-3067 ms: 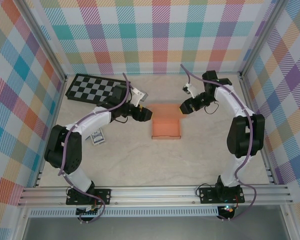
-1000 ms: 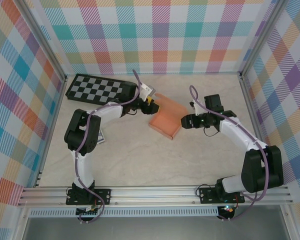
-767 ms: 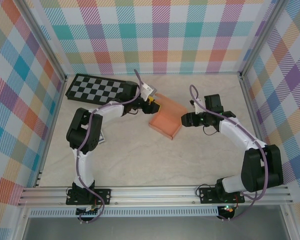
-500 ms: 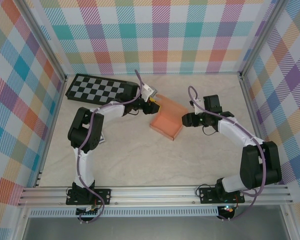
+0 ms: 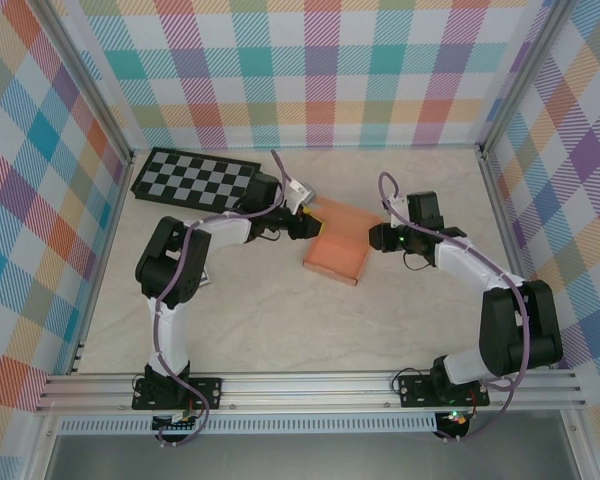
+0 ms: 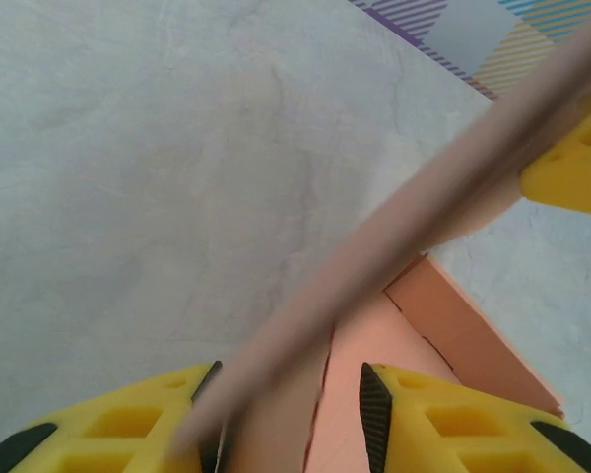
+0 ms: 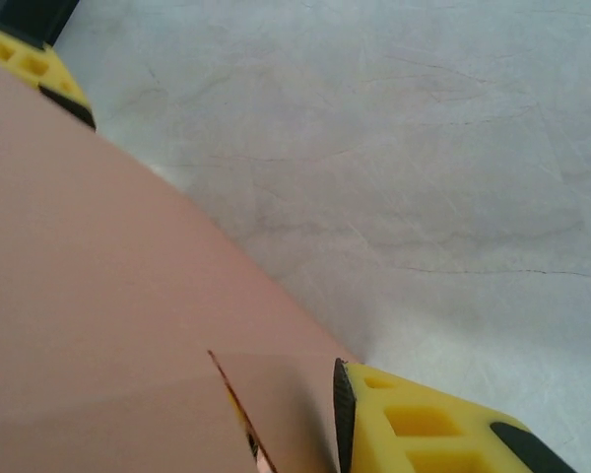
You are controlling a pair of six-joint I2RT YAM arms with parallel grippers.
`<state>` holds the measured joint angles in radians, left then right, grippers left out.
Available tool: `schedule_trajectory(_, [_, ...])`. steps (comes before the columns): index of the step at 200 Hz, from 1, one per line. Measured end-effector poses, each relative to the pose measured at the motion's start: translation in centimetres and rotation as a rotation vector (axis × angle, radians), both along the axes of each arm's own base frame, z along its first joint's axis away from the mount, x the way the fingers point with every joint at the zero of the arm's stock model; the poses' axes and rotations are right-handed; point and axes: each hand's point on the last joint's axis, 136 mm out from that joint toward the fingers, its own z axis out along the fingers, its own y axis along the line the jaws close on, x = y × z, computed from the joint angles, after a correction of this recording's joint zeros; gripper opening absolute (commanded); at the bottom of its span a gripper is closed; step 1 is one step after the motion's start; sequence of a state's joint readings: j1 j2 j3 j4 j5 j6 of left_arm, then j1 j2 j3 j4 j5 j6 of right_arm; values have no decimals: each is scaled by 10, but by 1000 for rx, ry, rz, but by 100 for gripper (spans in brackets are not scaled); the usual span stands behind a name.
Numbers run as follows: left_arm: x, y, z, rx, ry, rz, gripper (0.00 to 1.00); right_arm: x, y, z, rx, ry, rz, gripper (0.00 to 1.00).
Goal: Fold the paper box
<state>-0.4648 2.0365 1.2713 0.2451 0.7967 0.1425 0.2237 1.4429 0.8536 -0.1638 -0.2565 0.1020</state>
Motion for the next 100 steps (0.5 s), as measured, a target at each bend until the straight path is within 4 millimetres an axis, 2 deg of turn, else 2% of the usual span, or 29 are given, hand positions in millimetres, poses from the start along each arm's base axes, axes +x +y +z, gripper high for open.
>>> schedule_trajectory(26, [-8, -10, 10, -33, -3, -13, 44, 3, 0, 0, 14, -7, -22, 30])
schedule_trajectory(54, [-5, -12, 19, -51, -14, 36, 42, 4, 4, -2, 21, -14, -52, 29])
schedule_trajectory(80, [-3, -6, 20, -51, -22, 128, 43, 4, 13, -2, 14, -22, -72, 37])
schedule_trajectory(100, [-1, -2, 23, -47, -29, 185, 48, 5, 14, 0, 6, -34, -94, 42])
